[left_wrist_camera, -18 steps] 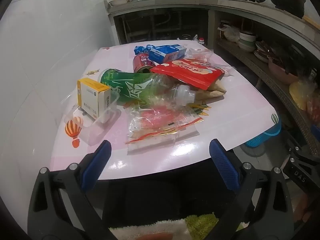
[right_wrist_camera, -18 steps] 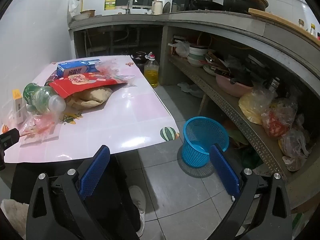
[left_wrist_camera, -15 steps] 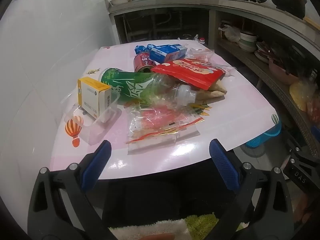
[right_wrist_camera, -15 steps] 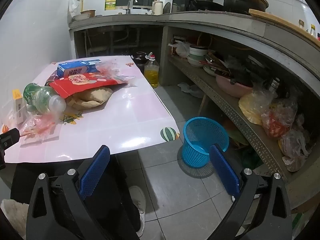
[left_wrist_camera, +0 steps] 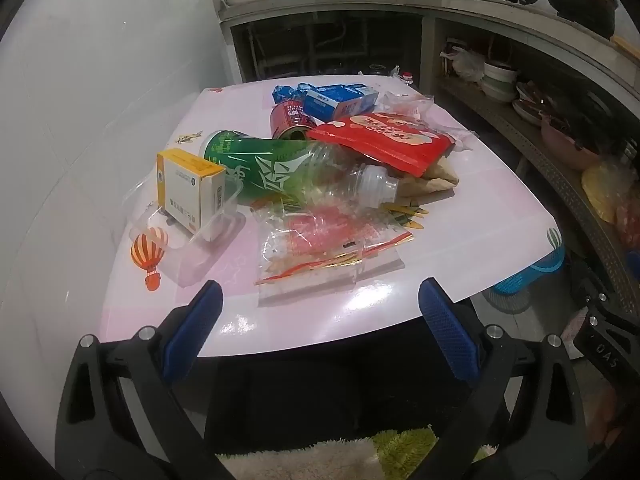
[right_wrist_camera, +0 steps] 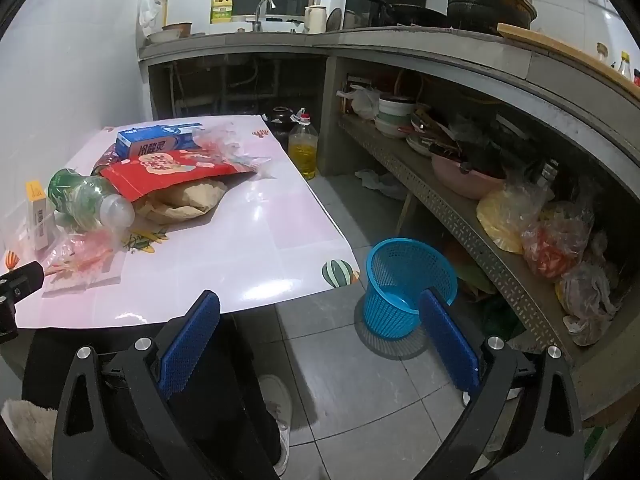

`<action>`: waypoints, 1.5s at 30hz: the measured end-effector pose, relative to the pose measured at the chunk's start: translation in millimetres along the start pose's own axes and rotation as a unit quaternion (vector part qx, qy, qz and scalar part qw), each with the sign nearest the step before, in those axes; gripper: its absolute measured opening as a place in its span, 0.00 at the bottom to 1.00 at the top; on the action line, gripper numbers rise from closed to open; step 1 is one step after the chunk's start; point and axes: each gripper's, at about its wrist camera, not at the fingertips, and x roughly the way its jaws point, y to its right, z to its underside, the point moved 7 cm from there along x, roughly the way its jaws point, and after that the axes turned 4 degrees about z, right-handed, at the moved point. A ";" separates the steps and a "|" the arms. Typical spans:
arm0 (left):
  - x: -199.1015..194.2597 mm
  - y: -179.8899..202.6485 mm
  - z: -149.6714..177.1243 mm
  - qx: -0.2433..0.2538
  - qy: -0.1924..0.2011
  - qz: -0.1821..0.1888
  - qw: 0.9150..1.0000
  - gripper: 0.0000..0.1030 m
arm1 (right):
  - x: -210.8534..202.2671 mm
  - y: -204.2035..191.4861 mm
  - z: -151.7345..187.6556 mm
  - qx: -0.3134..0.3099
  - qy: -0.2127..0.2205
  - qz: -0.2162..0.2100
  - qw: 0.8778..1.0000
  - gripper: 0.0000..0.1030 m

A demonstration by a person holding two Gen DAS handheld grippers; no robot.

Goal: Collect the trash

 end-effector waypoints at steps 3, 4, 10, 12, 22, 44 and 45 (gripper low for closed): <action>-0.1 0.1 0.5 0.000 0.000 0.000 1.000 0.92 | 0.0 -0.8 0.7 0.000 0.001 0.000 1.000 0.94; 0.3 -0.3 0.1 -0.001 0.000 0.000 1.000 0.92 | -0.6 -0.5 0.7 0.000 0.001 0.000 1.000 0.94; 0.2 -0.6 1.4 -0.002 -0.001 0.001 1.000 0.92 | -4.1 0.2 -6.2 -0.001 0.004 -0.002 1.000 0.94; 0.1 -0.8 1.1 -0.001 0.000 0.001 1.000 0.92 | -3.8 -0.2 -6.3 -0.001 0.005 -0.001 1.000 0.94; 1.2 -2.7 1.2 -0.003 -0.003 0.001 1.000 0.92 | -3.5 -1.5 -5.0 -0.001 0.005 0.000 1.000 0.94; 5.1 -7.2 3.5 -0.005 -0.006 0.000 1.000 0.92 | -4.0 -0.7 -4.5 0.000 0.005 -0.001 1.000 0.94; 5.1 -7.4 3.9 -0.005 -0.007 0.000 1.000 0.92 | -3.7 -0.7 -4.2 0.000 0.005 -0.001 1.000 0.94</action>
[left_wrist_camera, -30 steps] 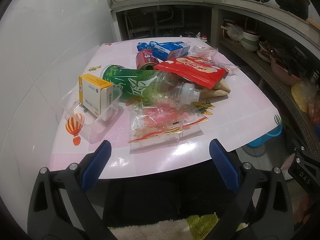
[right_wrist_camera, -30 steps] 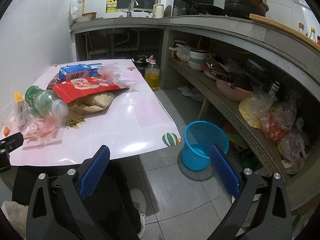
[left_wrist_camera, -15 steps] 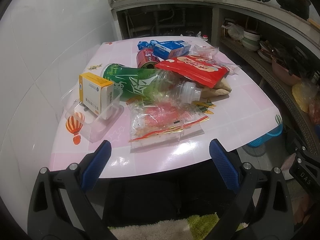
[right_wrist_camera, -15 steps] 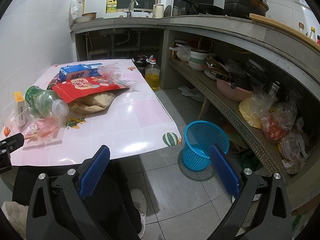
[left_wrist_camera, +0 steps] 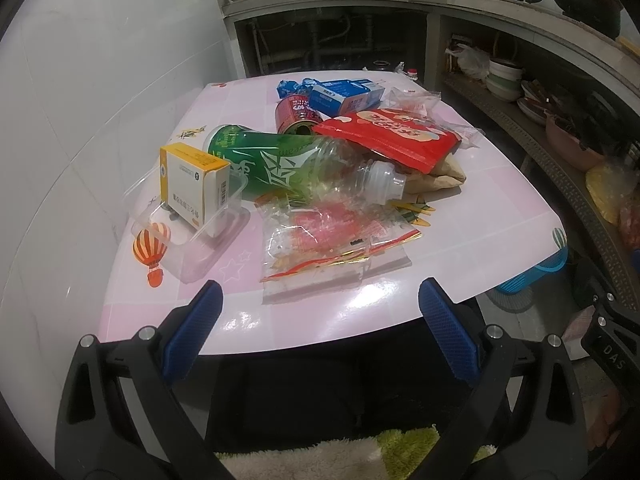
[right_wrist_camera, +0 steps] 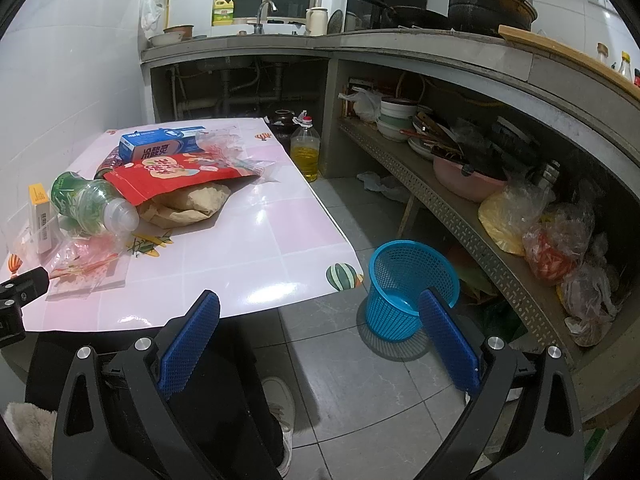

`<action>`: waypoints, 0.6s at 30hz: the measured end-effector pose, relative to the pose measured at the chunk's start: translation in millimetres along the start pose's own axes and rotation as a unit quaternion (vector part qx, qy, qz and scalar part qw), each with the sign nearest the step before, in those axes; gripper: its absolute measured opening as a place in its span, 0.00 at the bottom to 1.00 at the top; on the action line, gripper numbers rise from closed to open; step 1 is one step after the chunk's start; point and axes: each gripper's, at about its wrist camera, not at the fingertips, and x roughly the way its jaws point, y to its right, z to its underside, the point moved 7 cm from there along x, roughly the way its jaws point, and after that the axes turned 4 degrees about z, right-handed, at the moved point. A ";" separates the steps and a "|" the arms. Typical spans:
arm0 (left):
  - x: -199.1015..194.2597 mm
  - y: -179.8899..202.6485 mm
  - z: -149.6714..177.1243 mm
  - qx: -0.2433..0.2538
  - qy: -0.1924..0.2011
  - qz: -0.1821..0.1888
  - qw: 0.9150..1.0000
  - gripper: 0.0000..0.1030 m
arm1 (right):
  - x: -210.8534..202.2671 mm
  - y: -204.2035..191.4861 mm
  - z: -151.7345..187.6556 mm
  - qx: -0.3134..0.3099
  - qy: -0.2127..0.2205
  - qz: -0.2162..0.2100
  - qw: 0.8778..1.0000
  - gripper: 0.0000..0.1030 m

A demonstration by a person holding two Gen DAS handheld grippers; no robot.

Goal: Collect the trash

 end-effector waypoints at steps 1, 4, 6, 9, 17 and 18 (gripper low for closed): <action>0.0 0.0 -0.2 0.000 0.000 0.000 1.000 0.92 | 0.2 0.0 0.3 0.000 0.000 0.000 1.000 0.94; 0.1 -0.6 1.1 0.000 0.000 0.000 1.000 0.92 | 0.5 -1.1 0.2 -0.001 0.000 0.000 1.000 0.94; 0.4 -0.4 0.5 0.000 0.000 0.000 1.000 0.92 | 0.0 -1.4 -0.7 0.000 0.000 0.000 1.000 0.94; 0.4 -0.6 0.8 0.000 0.000 -0.001 1.000 0.92 | -0.3 -1.5 -0.8 0.000 0.000 0.000 1.000 0.94; 0.3 -2.1 2.3 0.000 -0.001 -0.002 1.000 0.92 | 0.0 -0.8 -0.7 0.000 0.000 0.000 1.000 0.94; 0.5 -1.4 1.1 -0.001 -0.002 -0.002 1.000 0.92 | -0.1 -0.8 -1.0 0.000 0.000 0.000 1.000 0.94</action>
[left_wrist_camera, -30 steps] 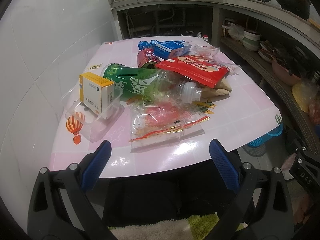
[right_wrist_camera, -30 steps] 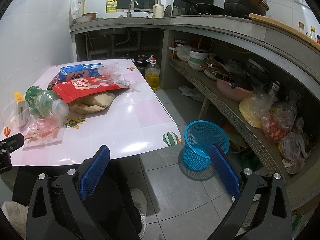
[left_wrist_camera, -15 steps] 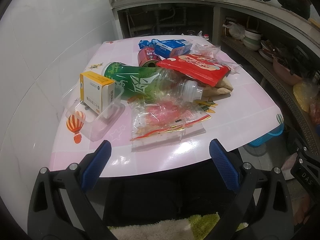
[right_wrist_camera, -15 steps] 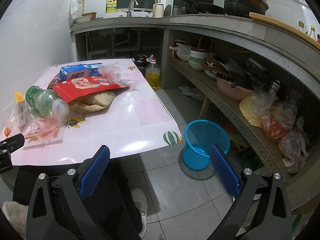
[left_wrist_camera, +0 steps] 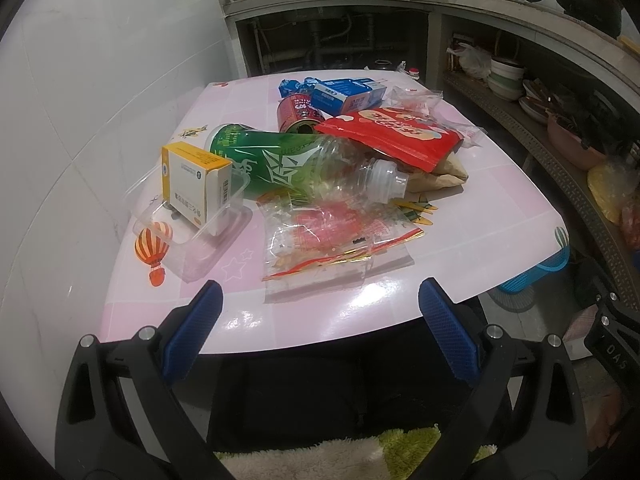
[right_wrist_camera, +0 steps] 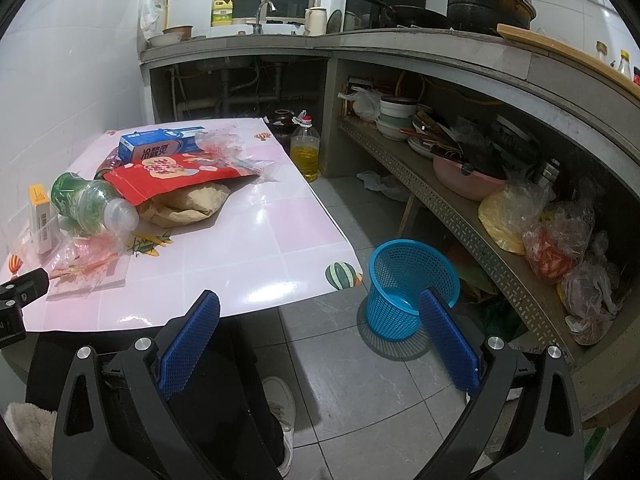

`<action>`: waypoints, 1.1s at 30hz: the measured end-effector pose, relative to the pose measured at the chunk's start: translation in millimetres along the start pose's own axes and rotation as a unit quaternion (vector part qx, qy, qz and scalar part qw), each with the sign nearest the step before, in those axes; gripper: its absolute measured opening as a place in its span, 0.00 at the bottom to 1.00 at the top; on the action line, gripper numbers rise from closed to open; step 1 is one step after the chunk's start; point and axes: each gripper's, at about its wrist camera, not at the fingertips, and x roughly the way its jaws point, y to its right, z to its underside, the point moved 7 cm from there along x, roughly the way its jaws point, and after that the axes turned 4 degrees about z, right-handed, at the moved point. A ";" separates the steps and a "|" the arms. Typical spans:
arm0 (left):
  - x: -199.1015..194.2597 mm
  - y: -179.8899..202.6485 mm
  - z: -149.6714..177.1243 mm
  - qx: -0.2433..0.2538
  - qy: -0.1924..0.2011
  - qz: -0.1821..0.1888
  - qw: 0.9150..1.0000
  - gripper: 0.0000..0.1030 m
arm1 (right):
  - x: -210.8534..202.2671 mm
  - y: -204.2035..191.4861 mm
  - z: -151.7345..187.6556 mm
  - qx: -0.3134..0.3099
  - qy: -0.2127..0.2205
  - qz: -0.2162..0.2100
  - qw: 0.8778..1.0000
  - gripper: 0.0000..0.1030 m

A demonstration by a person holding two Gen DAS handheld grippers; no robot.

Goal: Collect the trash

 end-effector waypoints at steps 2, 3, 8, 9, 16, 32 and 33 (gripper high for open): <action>0.0 -0.1 0.4 0.000 0.000 0.000 1.000 0.92 | 0.0 -0.1 -0.1 0.001 -0.001 -0.001 1.000 0.94; 0.0 -0.3 1.2 0.000 -0.001 0.000 1.000 0.92 | 0.4 -0.3 0.4 0.001 -0.001 -0.001 1.000 0.94; -0.1 -1.1 1.8 0.000 -0.002 -0.001 1.000 0.92 | 0.6 -1.6 1.9 0.001 -0.001 -0.002 1.000 0.94; 0.0 -1.0 1.7 0.000 -0.002 -0.001 1.000 0.92 | 0.9 -1.2 2.0 0.001 -0.001 -0.002 1.000 0.94; -0.1 -0.5 2.0 0.001 -0.005 0.000 1.000 0.92 | 0.6 -0.6 1.8 0.001 -0.001 -0.003 1.000 0.94; 0.3 -39.9 -10.6 -0.005 0.031 0.001 1.000 0.92 | 0.3 -21.6 -19.0 -0.001 0.021 -0.036 0.999 0.94; 1.2 -46.7 -10.2 -0.008 0.031 0.002 0.999 0.92 | 0.8 -26.3 -20.9 -0.002 0.023 -0.043 0.999 0.94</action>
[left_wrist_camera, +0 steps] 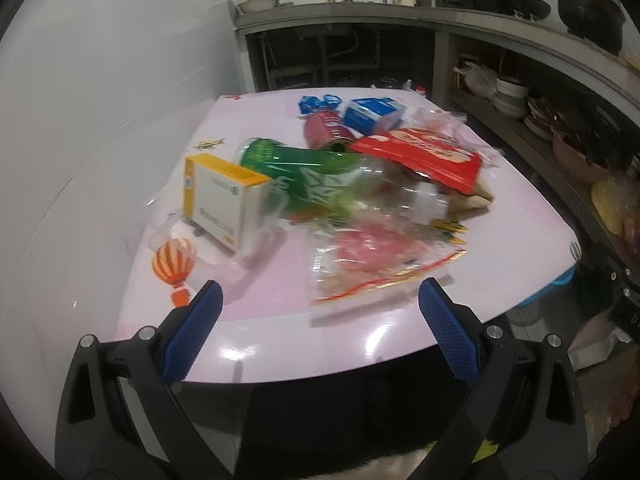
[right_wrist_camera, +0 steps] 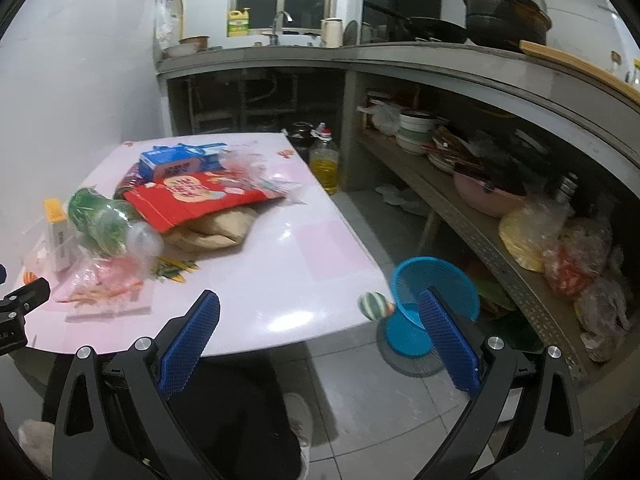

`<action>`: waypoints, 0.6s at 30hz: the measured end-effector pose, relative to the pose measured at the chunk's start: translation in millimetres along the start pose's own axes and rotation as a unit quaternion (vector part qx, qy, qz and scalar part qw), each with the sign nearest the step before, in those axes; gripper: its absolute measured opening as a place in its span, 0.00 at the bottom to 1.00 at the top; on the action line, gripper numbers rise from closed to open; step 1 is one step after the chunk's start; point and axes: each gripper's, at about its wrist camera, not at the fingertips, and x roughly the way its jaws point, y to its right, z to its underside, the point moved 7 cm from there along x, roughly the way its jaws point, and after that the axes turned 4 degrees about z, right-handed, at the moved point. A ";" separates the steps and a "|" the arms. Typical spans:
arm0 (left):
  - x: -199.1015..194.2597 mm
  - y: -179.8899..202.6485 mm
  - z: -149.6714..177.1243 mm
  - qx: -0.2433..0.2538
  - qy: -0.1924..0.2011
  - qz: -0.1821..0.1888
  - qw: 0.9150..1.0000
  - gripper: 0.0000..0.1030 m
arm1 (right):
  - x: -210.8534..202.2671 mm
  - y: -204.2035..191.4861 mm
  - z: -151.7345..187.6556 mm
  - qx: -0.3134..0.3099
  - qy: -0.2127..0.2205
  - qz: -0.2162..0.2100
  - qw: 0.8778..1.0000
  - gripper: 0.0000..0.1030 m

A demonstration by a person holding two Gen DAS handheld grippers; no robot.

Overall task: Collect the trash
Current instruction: 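Reach the left tool to the clear plastic bag and grasp it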

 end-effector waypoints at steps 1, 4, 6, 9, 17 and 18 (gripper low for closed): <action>1.3 -5.3 0.2 -0.002 -0.001 0.000 1.000 0.92 | 0.4 -2.8 -0.7 -0.001 0.001 -0.005 1.000 0.94; 7.6 -24.6 5.3 -0.008 -0.005 -0.002 1.000 0.92 | 1.2 -20.0 -5.4 -0.012 0.010 -0.027 1.000 0.94; 12.4 -36.9 8.5 -0.015 -0.008 -0.003 1.000 0.92 | -0.4 -35.7 -7.7 -0.029 0.021 -0.046 0.998 0.94; 15.6 -52.1 12.0 -0.026 -0.005 -0.004 1.000 0.92 | -6.7 -66.3 -7.5 -0.079 0.043 -0.076 0.993 0.94; 13.1 -78.8 2.1 -0.050 0.038 0.019 0.998 0.92 | -20.4 -154.0 7.6 -0.226 0.079 -0.147 0.960 0.87; 12.3 -81.8 1.0 -0.054 0.043 0.021 0.997 0.92 | -19.5 -164.8 12.1 -0.246 0.079 -0.151 0.954 0.85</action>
